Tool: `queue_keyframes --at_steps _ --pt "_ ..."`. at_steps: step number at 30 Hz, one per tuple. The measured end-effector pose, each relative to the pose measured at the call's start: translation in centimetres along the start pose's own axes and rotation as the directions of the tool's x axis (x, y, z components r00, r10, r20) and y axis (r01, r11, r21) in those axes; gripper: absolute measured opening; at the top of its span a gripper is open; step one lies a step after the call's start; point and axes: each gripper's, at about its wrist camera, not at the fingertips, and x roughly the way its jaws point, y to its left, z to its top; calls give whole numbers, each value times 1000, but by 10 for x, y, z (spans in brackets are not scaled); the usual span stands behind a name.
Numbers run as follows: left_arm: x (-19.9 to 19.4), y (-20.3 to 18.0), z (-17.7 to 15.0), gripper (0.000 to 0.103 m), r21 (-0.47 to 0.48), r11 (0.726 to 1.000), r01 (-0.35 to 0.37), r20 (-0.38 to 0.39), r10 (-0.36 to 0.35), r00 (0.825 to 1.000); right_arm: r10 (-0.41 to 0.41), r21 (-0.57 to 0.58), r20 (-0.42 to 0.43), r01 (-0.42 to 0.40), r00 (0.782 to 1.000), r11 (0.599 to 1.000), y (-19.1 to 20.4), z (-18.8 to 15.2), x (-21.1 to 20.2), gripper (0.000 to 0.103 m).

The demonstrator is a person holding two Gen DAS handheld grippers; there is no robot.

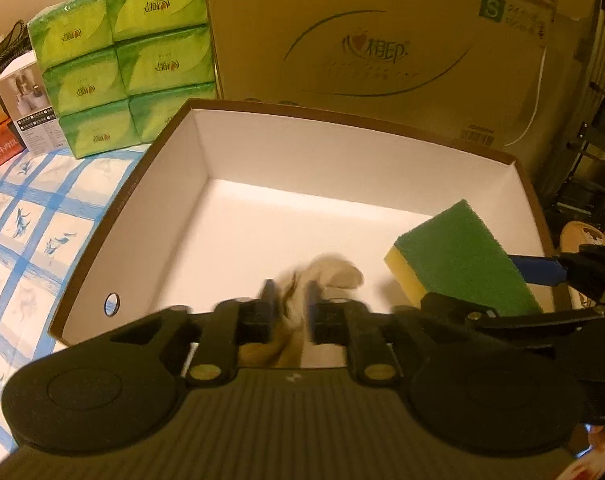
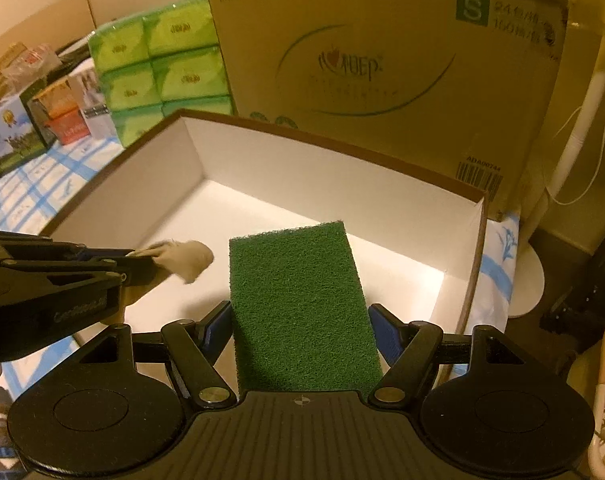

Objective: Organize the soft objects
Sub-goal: 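Open both tools to drop the stocking and sponge into the box, then withdraw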

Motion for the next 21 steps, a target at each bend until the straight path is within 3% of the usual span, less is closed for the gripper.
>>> queue_keyframes --at_steps 2,5,14,21 --pt "5 1 2 48 8 999 -33 -3 33 999 -15 -4 -9 15 1000 1000 1 1 6 72" --pt "7 4 4 53 21 999 -36 6 35 999 -25 -10 -14 25 1000 1000 -2 4 12 73" --pt "7 10 1 55 26 999 -39 -5 39 999 -3 -8 -18 3 1000 1000 -4 3 14 81" --pt "-9 15 -4 55 19 999 -42 6 42 999 0 -4 -7 0 1000 1000 -1 0 3 82"
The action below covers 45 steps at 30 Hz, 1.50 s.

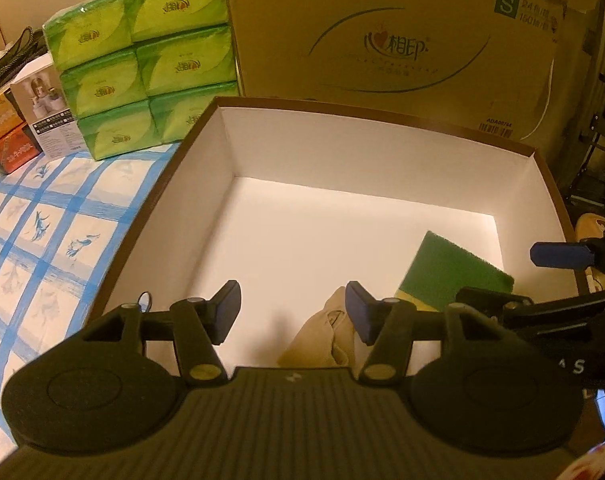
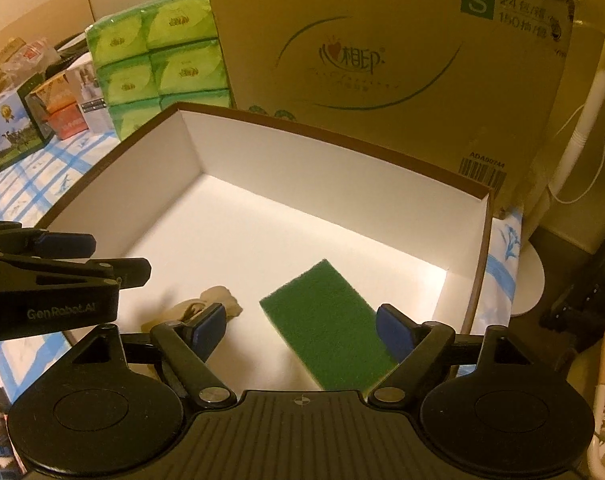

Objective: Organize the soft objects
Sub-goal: 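Open both tools to drop the stocking and sponge into the box, then withdraw, then grasp the black round red-centred pad with the right tool while the left tool approaches the striped knit sock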

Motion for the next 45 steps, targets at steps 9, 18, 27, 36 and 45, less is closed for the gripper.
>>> queue_keyframes --at_steps 9,18,27,36,45 --pt "-45 3 -13 56 -12 1000 -2 34 2 999 20 -11 51 -19 999 1000 7 -4 -35 82" --pt "-108 10 -50 56 -45 999 -20 58 22 998 80 -57 123 -73 989 996 27 -28 -93 82" --pt "-172 16 -105 56 -58 997 -41 91 46 995 152 -114 143 -136 978 984 52 -71 -139 82" --pt "-219 22 -159 56 -96 993 -69 93 78 993 218 -135 107 -203 970 970 70 -112 -164 82" --pt "-249 33 -201 56 -158 979 -127 80 141 987 271 -161 86 -255 959 953 88 -143 -180 82"
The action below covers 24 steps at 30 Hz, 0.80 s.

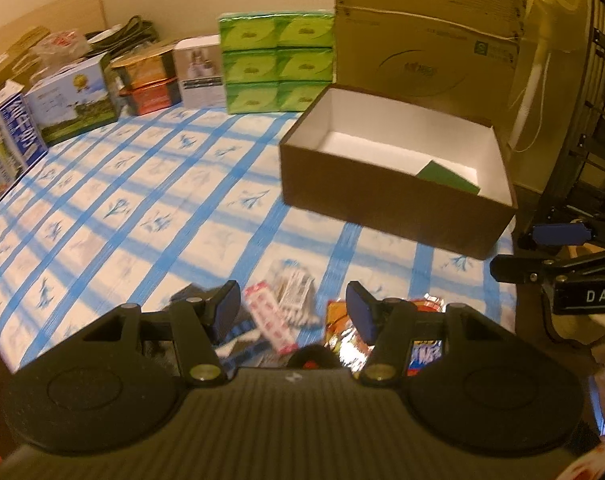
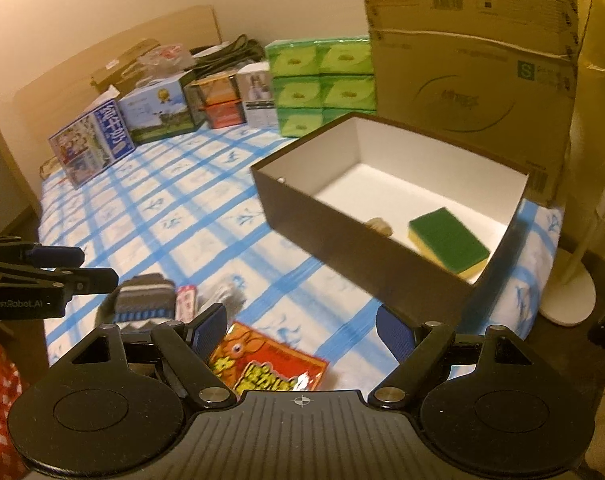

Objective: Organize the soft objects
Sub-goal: 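Grasp the black round red-centred pad with the right tool while the left tool approaches the striped knit sock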

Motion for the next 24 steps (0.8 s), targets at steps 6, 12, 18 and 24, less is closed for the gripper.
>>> queue_keyframes --at_steps 6,12,18,24 --pt "-15 16 -25 56 -62 997 -35 -18 34 999 49 -29 -13 -50 999 998 21 -18 0 82" --pt "-25 27 -46 56 -103 992 -71 -35 67 997 90 -55 -33 -91 995 994 39 -30 5 82" --pt "-27 35 -69 56 -145 986 -83 -66 74 995 121 -74 -55 -125 991 989 50 -40 12 82" --pt "-22 41 -86 56 -174 980 -96 -97 80 992 140 -90 -88 -148 986 985 60 -50 26 82"
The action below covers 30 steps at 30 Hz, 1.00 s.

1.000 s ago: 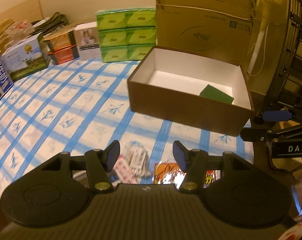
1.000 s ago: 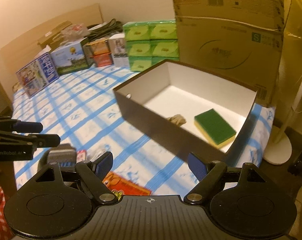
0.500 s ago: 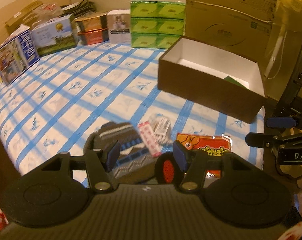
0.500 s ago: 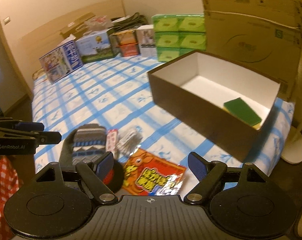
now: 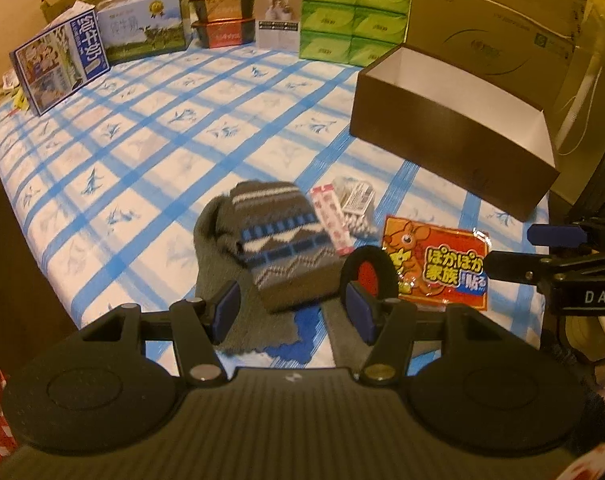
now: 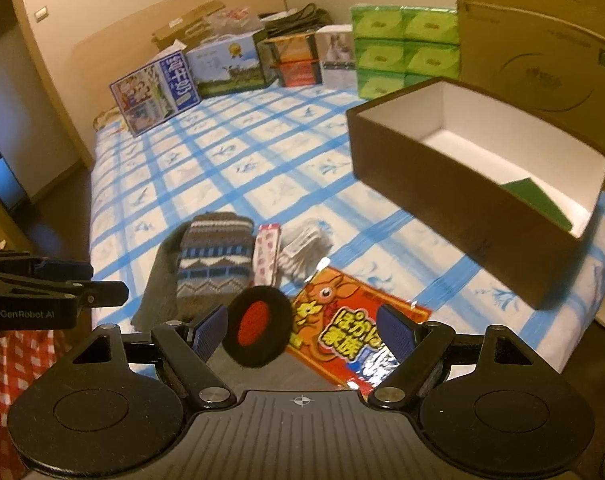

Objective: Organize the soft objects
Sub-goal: 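Grasp the black round red-centred pad with the right tool while the left tool approaches the striped knit sock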

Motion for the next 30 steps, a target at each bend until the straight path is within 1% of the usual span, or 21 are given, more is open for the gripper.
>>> queue_keyframes --at_steps 9,14,21,30 --pt "15 14 -14 56 -49 999 -9 -30 7 1000 35 -26 -54 -36 998 999 14 -9 32 82" --pt "27 19 -17 56 -58 998 -13 -42 11 999 53 -39 -77 -57 996 998 20 -12 51 82" --pt "48 24 -21 56 -82 996 -18 -66 13 998 68 -23 -111 -71 991 997 23 -19 81 82" --pt "76 32 -21 56 -100 994 -36 -95 26 995 41 -34 -151 -47 988 998 24 -24 122 82"
